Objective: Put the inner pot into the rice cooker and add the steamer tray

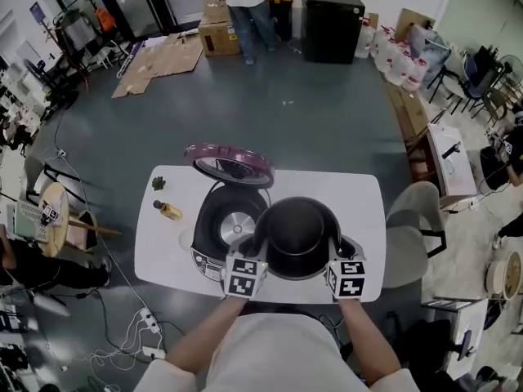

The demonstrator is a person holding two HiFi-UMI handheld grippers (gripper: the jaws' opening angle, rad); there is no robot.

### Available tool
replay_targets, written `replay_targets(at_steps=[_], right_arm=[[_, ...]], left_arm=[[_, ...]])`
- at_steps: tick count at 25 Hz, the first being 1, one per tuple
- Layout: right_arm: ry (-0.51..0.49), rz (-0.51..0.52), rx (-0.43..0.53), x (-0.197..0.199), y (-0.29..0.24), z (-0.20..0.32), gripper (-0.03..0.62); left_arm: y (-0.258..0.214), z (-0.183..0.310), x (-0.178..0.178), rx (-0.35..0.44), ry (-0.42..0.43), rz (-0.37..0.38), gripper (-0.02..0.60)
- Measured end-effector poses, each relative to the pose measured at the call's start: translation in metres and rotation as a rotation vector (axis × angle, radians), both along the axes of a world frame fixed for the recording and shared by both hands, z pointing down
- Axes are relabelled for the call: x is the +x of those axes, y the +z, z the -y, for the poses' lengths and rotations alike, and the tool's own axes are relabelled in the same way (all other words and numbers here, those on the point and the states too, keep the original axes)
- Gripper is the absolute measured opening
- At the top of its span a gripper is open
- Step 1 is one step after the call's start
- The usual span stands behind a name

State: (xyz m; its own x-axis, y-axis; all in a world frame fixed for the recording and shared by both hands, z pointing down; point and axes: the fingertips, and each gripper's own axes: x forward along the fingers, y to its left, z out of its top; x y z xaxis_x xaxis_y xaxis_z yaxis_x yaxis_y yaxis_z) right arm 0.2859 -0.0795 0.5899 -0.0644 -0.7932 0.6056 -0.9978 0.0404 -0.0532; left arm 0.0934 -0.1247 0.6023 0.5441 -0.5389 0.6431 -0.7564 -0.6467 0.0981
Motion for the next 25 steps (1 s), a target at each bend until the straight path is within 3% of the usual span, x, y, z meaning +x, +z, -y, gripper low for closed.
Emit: replay_targets(at_steps=[25], right_arm=[[-0.25, 0.0, 0.041, -0.163, -0.003, 0.084, 0.065]], left_arm=[[-0.008, 0.038, -0.169, 0.055, -0.255, 0.019, 0.097]])
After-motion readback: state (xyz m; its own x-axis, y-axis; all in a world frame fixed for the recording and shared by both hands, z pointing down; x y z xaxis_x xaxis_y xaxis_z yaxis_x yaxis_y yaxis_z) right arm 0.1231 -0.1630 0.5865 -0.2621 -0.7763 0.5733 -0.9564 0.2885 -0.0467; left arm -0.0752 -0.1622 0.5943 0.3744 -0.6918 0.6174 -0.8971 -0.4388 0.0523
